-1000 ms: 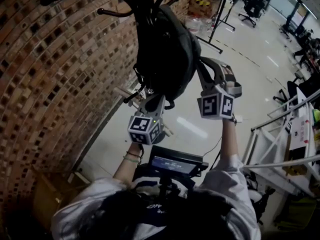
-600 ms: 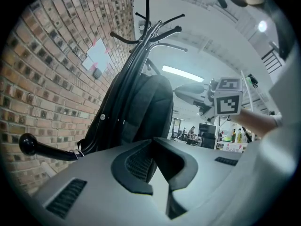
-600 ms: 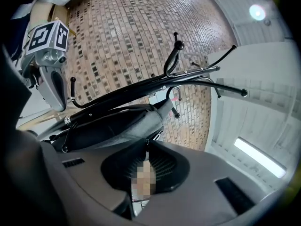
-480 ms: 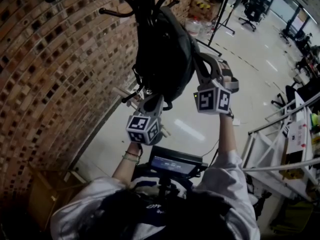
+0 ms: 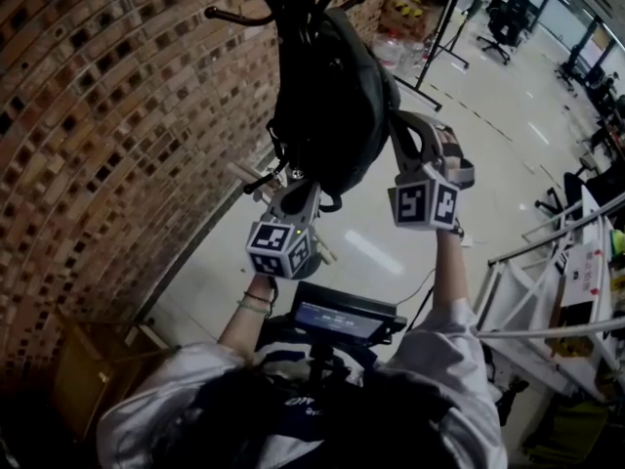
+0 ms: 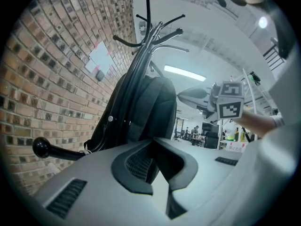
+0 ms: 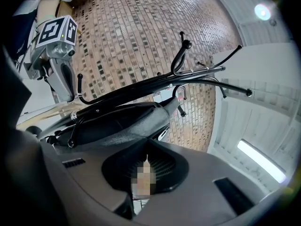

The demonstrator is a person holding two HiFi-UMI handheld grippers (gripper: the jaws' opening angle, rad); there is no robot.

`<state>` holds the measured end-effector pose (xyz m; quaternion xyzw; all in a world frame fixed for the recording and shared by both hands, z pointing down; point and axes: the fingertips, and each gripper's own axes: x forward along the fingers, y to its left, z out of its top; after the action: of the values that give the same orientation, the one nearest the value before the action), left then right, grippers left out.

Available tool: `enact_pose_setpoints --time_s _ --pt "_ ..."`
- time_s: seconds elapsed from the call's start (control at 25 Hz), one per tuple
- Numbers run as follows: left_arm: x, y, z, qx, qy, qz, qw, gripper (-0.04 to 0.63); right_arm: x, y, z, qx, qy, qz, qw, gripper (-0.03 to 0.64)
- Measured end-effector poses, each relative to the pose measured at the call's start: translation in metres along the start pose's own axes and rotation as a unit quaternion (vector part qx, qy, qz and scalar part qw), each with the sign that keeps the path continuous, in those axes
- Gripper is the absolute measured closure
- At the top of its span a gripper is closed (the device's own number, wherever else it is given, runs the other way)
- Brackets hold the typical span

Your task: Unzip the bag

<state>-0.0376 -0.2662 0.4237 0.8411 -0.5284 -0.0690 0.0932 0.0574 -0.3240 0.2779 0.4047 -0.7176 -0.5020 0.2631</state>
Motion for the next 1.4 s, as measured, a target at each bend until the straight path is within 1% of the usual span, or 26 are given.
enact_pose_setpoints --time_s 0.2,0.4,0.64,0.84,1.04,1.4 --pt "-0.003 0.000 -0.001 -0.006 0.006 0.009 0.9999 0.586 -0.002 0.009 -0.004 0.014 0.002 0.002 1.000 0.604" --pt "-0.004 0.002 -0.002 0.002 0.006 0.005 1.0000 0.586 -0.007 0.020 -0.011 0.023 0.008 0.008 1.000 0.603" --pt "-0.006 0.004 -0.003 0.002 0.009 0.006 0.9999 0.586 -0.011 0.037 -0.019 0.036 0.015 0.017 0.999 0.603" --pt "-0.006 0.004 -0.003 0.005 0.012 0.005 0.9999 0.586 -0.014 0.044 -0.024 0.053 0.016 0.016 0.998 0.603" --pt "-0.006 0.005 0.000 -0.003 0.014 0.010 0.9998 0.586 -0.016 0.058 -0.031 0.062 0.023 0.027 0.997 0.603" --pt "-0.002 0.007 -0.008 0.004 0.025 0.005 0.9997 0.586 -0.017 0.080 -0.045 0.086 0.036 0.046 0.995 0.603"
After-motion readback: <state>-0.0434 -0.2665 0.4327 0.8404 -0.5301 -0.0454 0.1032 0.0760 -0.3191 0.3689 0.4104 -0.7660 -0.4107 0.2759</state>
